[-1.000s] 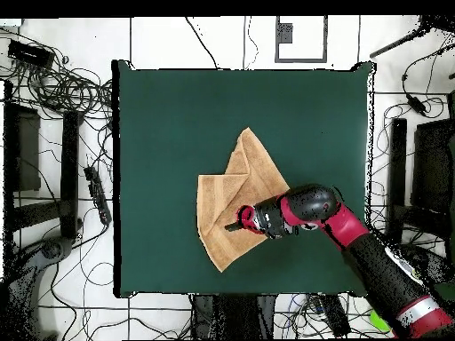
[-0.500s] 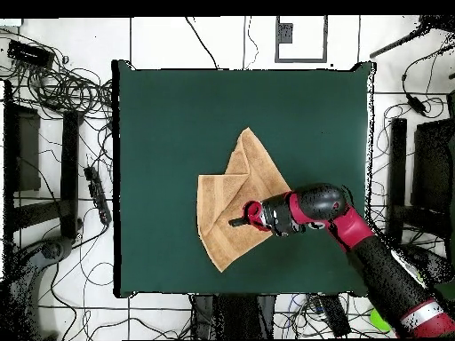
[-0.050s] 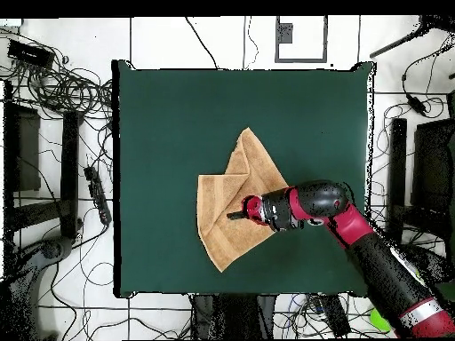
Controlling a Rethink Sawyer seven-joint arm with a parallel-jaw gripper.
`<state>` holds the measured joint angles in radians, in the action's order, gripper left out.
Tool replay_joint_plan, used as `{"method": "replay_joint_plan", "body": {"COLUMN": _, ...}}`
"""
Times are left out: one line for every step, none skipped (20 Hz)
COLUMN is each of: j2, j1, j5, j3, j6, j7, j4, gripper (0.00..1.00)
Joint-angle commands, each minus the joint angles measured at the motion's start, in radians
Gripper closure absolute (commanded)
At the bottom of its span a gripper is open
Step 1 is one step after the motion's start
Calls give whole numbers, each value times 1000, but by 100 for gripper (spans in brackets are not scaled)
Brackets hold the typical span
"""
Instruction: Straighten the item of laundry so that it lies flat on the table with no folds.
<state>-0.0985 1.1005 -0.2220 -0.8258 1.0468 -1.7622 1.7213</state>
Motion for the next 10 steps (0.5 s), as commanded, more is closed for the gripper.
{"method": "replay_joint_plan", "body": {"j2": 109, "j1": -46, "j5": 7, "j3": -76, "j6": -172, "j7": 141, "j4": -103, "gripper": 100}}
{"method": "replay_joint_plan", "body": {"j2": 117, "j1": -44, "j5": 1, "j3": -83, "j6": -192, "j7": 146, "j4": -101, "gripper": 100}}
{"method": "replay_joint_plan", "body": {"j2": 126, "j1": -45, "j5": -9, "j3": -89, "j6": -217, "j7": 156, "j4": -104, "gripper": 100}}
{"method": "replay_joint_plan", "body": {"j2": 129, "j1": -49, "j5": -21, "j3": -89, "j6": -239, "j7": 157, "j4": -106, "gripper": 100}}
{"method": "replay_joint_plan", "body": {"j2": 131, "j1": -55, "j5": -34, "j3": -86, "j6": -262, "j7": 155, "j4": -111, "gripper": 100}}
{"method": "replay_joint_plan", "body": {"j2": 127, "j1": -58, "j5": -41, "j3": -80, "j6": -280, "j7": 141, "j4": -108, "gripper": 100}}
{"method": "replay_joint_plan", "body": {"j2": 126, "j1": -63, "j5": -51, "j3": -74, "j6": -301, "j7": 133, "j4": -111, "gripper": 100}}
{"method": "replay_joint_plan", "body": {"j2": 125, "j1": -69, "j5": -64, "j3": -71, "j6": -318, "j7": 136, "j4": -115, "gripper": 100}}
{"method": "replay_joint_plan", "body": {"j2": 127, "j1": -75, "j5": -76, "j3": -67, "j6": -334, "j7": 142, "j4": -122, "gripper": 100}}
{"method": "replay_joint_plan", "body": {"j2": 132, "j1": -85, "j5": -81, "j3": -60, "j6": -342, "j7": 140, "j4": -132, "gripper": 100}}
